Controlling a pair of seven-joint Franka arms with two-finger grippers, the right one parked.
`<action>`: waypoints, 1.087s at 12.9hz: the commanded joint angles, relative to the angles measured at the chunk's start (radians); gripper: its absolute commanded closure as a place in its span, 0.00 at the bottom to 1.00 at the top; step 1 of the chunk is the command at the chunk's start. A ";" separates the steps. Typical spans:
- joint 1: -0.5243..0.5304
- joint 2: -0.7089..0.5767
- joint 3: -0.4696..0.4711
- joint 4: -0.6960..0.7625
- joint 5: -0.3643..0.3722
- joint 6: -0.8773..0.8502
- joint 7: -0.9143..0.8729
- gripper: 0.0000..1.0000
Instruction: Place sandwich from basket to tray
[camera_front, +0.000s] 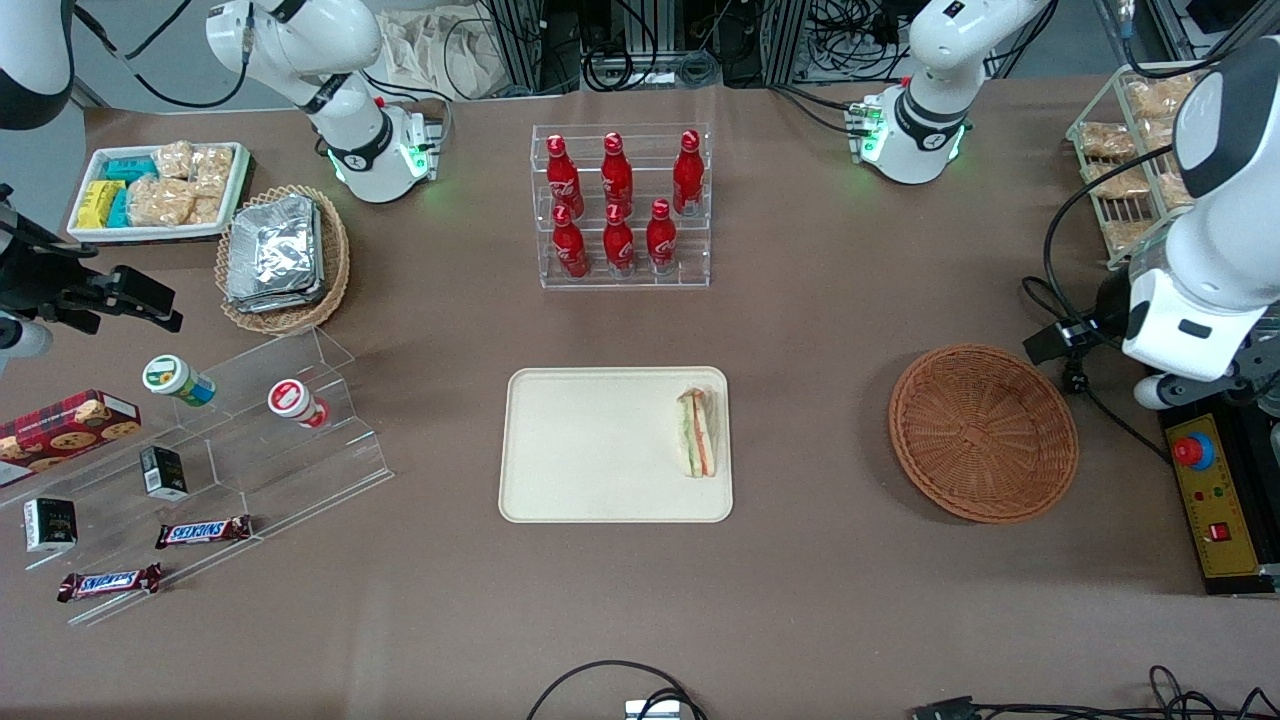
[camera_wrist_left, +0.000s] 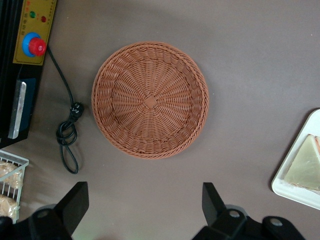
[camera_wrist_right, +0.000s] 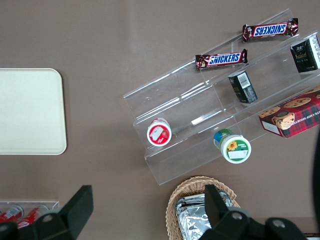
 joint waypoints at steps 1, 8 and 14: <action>0.011 -0.003 -0.009 0.033 -0.010 -0.061 -0.027 0.00; -0.296 -0.061 0.375 0.014 -0.077 -0.095 -0.043 0.00; -0.472 -0.251 0.617 -0.261 -0.146 0.076 0.123 0.00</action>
